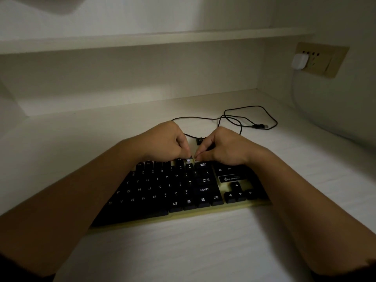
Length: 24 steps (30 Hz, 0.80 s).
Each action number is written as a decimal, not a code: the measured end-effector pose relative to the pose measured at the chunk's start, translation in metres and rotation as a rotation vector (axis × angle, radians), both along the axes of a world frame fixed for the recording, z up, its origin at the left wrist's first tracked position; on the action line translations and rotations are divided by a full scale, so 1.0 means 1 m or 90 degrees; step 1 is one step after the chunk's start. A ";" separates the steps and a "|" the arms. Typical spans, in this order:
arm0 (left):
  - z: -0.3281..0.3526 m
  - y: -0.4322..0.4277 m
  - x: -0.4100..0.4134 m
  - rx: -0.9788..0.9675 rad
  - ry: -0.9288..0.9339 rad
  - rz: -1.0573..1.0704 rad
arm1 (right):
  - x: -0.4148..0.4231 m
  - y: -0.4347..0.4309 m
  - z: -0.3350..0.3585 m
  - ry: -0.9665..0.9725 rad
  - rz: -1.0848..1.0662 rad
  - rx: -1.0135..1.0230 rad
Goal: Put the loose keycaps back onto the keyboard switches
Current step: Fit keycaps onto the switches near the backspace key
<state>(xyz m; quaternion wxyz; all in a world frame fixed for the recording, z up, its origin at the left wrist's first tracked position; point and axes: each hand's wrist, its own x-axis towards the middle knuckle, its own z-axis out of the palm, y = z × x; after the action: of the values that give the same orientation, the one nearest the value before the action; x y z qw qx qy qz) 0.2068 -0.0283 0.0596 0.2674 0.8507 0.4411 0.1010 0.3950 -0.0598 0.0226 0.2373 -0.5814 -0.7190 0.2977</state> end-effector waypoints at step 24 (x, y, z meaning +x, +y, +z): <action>-0.055 -0.022 -0.015 0.276 -0.159 0.011 | -0.002 -0.002 0.004 0.001 0.008 -0.004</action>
<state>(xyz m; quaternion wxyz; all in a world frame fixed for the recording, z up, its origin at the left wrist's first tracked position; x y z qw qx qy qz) 0.1913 -0.0507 0.0046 0.1299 0.8652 0.3802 0.2999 0.3928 -0.0622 0.0263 0.2347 -0.5775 -0.7214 0.3017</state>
